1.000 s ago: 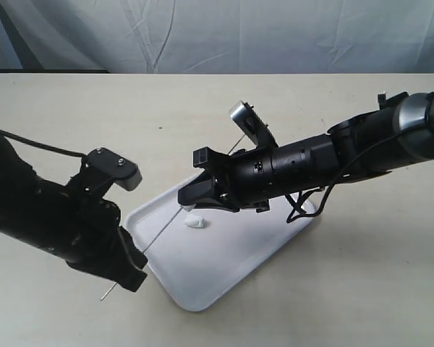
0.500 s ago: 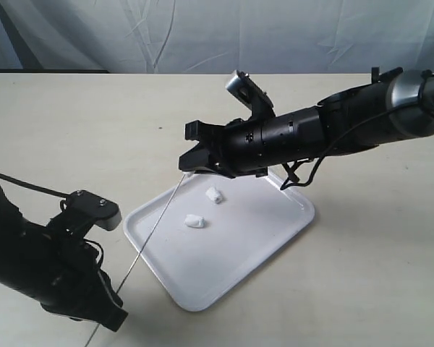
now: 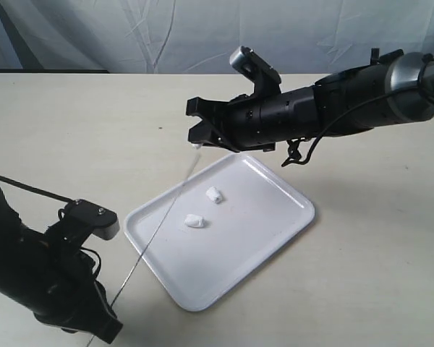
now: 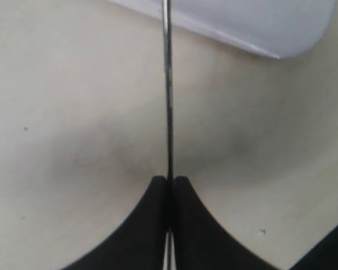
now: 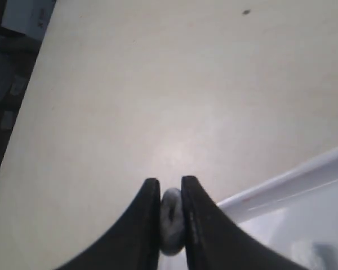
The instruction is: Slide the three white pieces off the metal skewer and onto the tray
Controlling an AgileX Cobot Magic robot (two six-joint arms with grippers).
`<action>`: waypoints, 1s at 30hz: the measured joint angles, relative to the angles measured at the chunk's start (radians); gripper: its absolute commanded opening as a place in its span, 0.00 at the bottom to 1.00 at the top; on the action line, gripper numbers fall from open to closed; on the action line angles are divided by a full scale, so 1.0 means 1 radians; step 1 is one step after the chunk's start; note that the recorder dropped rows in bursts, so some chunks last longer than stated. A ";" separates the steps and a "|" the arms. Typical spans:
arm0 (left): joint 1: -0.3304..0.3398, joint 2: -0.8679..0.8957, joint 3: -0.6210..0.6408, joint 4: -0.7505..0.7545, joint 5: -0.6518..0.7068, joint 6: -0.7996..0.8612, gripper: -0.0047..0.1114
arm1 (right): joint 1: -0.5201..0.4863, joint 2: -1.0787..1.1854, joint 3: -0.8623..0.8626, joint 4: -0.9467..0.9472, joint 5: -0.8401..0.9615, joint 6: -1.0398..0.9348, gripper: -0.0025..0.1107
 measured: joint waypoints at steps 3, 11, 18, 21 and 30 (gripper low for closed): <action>0.000 0.002 0.002 0.009 0.018 0.000 0.04 | -0.009 0.000 0.000 0.003 -0.038 0.000 0.13; 0.000 0.002 0.002 0.009 -0.022 0.000 0.04 | -0.042 -0.006 0.000 -0.080 -0.042 0.096 0.13; 0.000 0.002 0.002 0.061 -0.024 -0.009 0.04 | -0.042 0.018 0.034 -0.363 -0.029 0.279 0.33; 0.000 0.002 -0.016 0.117 0.009 -0.037 0.04 | -0.042 0.030 0.067 -0.392 -0.028 0.299 0.35; 0.000 0.004 -0.168 0.445 0.145 -0.236 0.04 | -0.042 0.014 0.092 -0.402 0.007 0.307 0.35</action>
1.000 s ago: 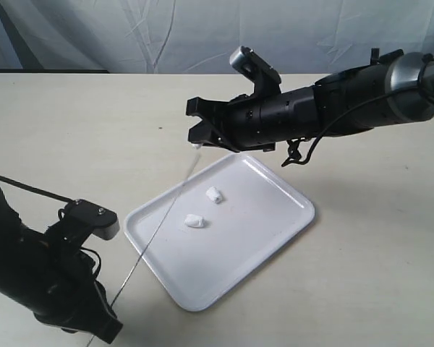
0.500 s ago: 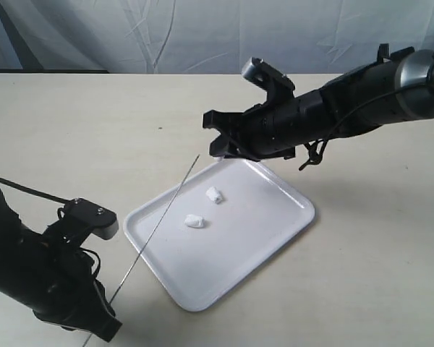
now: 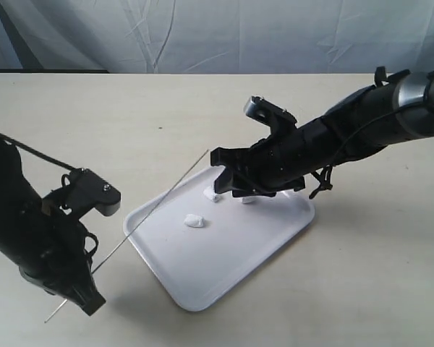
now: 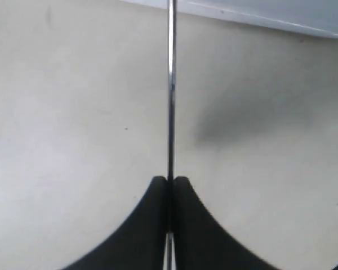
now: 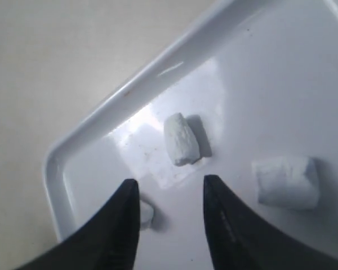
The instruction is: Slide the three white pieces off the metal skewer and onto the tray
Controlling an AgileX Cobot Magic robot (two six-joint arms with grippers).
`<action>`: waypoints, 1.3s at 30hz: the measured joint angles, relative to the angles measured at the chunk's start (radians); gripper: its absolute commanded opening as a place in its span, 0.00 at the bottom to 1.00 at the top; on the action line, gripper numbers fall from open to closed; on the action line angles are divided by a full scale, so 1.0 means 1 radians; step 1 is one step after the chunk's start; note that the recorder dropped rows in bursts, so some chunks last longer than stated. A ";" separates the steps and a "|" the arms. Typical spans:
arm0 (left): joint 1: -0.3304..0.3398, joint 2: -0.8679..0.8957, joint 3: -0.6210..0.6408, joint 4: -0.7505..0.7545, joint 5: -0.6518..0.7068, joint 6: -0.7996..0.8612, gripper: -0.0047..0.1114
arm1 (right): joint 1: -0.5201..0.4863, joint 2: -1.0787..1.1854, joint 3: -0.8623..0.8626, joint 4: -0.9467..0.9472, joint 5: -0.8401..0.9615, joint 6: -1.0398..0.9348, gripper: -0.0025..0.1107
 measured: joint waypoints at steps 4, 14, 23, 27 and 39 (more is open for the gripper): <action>0.000 0.001 -0.068 0.087 0.065 -0.020 0.04 | -0.006 -0.075 0.000 -0.100 0.001 0.018 0.35; 0.000 0.118 -0.232 0.171 0.110 -0.033 0.04 | -0.089 -0.335 0.000 -0.532 0.056 0.246 0.37; 0.000 0.296 -0.391 0.134 0.157 0.010 0.07 | -0.089 -0.441 0.000 -0.617 0.181 0.305 0.43; 0.000 0.329 -0.447 0.027 0.157 0.110 0.10 | -0.089 -0.441 0.000 -0.619 0.223 0.309 0.43; 0.000 0.437 -0.494 -0.004 0.203 0.165 0.10 | -0.089 -0.441 0.000 -0.619 0.239 0.311 0.43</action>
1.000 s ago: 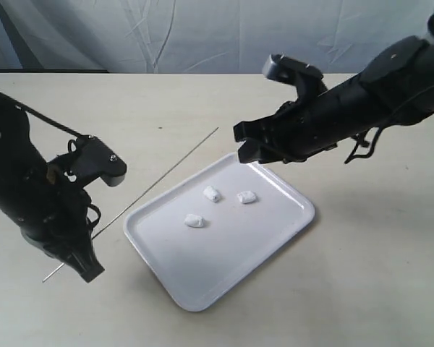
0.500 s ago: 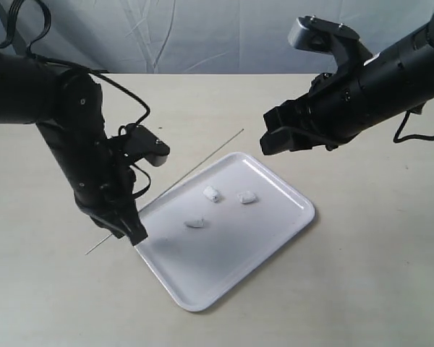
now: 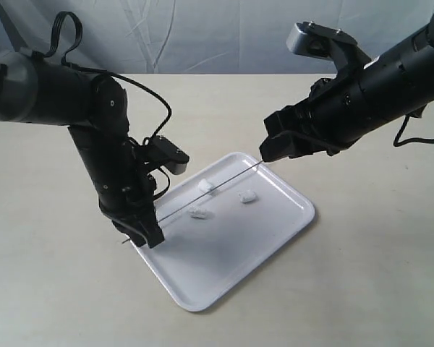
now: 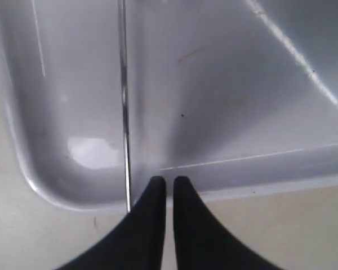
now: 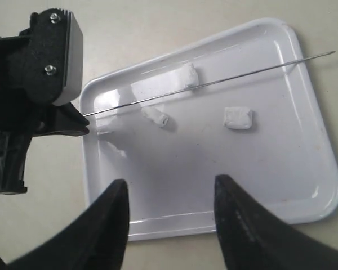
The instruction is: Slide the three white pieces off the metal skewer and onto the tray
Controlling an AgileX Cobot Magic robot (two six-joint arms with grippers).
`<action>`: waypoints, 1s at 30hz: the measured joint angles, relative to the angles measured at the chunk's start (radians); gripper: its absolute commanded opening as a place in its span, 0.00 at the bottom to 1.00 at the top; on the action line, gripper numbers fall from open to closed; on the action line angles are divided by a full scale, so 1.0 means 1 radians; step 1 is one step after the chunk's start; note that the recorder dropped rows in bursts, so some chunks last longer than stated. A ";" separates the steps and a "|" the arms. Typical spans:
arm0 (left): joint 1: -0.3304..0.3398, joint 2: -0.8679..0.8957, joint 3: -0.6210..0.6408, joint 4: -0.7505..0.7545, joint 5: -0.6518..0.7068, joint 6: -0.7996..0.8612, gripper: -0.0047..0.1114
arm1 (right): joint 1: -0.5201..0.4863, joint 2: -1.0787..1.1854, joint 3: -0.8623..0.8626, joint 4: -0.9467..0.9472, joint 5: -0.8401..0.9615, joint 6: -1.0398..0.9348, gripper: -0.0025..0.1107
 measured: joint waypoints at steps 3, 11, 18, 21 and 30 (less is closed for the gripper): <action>0.000 -0.006 -0.028 0.043 0.009 -0.031 0.10 | 0.000 0.000 0.000 -0.002 0.000 0.000 0.43; 0.000 -0.182 -0.068 0.202 0.069 -0.136 0.10 | 0.000 -0.036 0.000 -0.081 -0.015 -0.002 0.04; 0.000 -0.412 -0.068 0.430 0.116 -0.339 0.10 | 0.000 -0.167 0.002 -0.279 -0.021 0.008 0.02; 0.012 -0.540 -0.068 0.470 0.135 -0.378 0.09 | -0.009 -0.267 0.002 -0.393 -0.025 0.072 0.02; 0.084 -1.100 0.150 0.512 -0.174 -0.488 0.09 | -0.171 -0.713 0.119 -0.392 -0.362 0.120 0.02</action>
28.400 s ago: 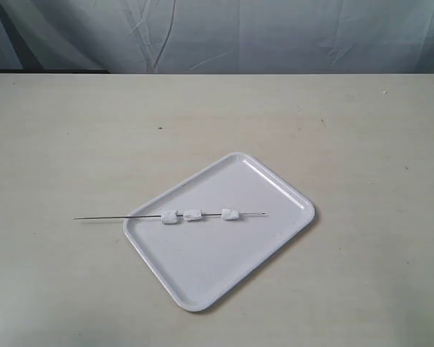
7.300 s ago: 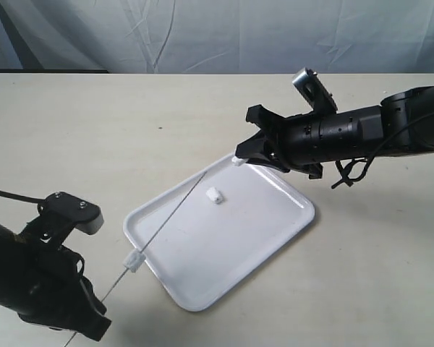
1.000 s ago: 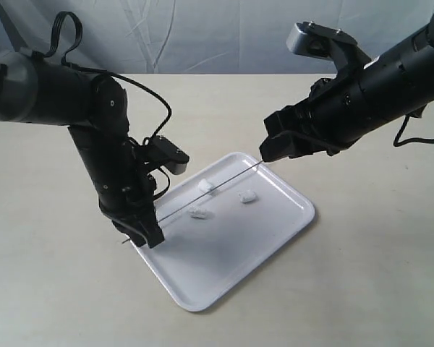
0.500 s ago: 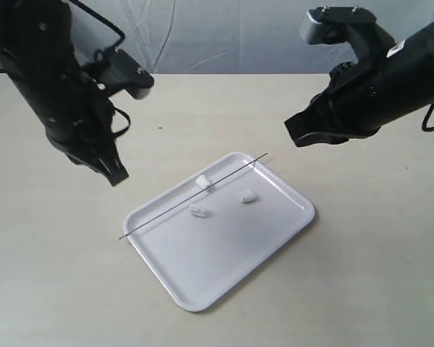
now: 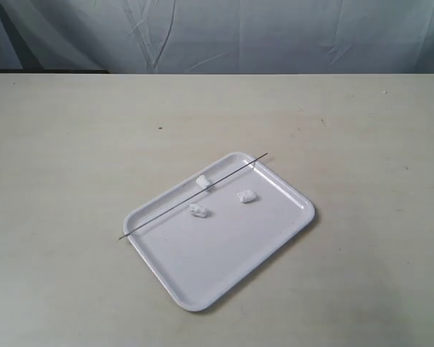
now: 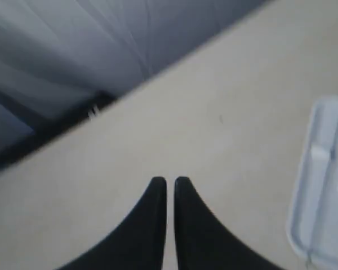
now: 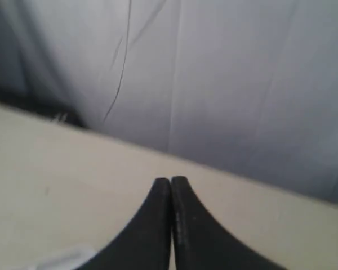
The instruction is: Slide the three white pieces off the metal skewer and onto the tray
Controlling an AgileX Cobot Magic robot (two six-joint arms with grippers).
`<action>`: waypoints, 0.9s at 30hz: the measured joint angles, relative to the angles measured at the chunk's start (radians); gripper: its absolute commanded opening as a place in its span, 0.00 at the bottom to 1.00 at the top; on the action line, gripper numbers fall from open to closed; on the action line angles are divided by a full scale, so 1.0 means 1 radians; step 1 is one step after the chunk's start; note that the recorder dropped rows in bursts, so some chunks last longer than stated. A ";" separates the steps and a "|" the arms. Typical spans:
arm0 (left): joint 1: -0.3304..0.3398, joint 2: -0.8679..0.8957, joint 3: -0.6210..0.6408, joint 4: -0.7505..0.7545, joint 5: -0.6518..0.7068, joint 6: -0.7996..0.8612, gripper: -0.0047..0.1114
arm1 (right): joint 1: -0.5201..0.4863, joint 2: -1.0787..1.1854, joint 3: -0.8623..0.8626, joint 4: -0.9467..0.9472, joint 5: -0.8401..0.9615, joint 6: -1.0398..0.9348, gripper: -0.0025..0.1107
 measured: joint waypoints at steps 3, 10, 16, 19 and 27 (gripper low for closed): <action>0.025 -0.203 0.202 0.112 -0.322 -0.097 0.09 | -0.010 -0.155 0.186 0.063 -0.289 0.000 0.02; 0.045 -0.320 0.573 0.163 -0.661 -0.224 0.09 | -0.007 -0.247 0.495 0.108 -0.465 0.019 0.02; 0.097 -0.721 0.608 0.153 -0.498 -0.364 0.09 | -0.005 -0.639 0.495 0.084 -0.054 0.023 0.02; 0.097 -0.808 0.608 0.128 -0.414 -0.373 0.09 | -0.005 -0.759 0.495 0.126 -0.026 0.042 0.02; 0.101 -0.816 0.608 0.124 -0.375 -0.375 0.09 | -0.005 -0.808 0.495 0.162 -0.015 0.056 0.02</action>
